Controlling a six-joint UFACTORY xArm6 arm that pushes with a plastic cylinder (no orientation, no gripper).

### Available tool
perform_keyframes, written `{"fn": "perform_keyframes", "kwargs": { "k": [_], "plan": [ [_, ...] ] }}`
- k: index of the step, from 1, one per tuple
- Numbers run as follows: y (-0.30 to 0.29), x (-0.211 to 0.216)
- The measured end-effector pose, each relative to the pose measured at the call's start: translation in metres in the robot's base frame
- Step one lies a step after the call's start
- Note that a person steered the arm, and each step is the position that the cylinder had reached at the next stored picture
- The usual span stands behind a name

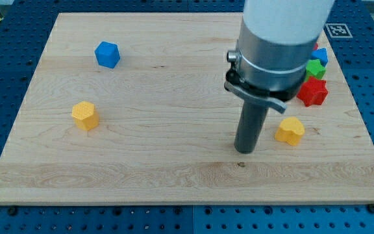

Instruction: Put yellow hexagon bottom of the yellow heart

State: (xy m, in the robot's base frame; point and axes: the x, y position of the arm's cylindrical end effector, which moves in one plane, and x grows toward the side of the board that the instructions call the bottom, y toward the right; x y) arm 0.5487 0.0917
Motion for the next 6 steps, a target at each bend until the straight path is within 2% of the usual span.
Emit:
{"fn": "perform_keyframes", "kwargs": {
  "k": [1,2,3,4,5,6],
  "plan": [
    [0.057,-0.011],
    [0.103,-0.049],
    [0.11,-0.058],
    [0.091,-0.038],
    [0.039,-0.033],
    [-0.022,-0.053]
  ]
}}
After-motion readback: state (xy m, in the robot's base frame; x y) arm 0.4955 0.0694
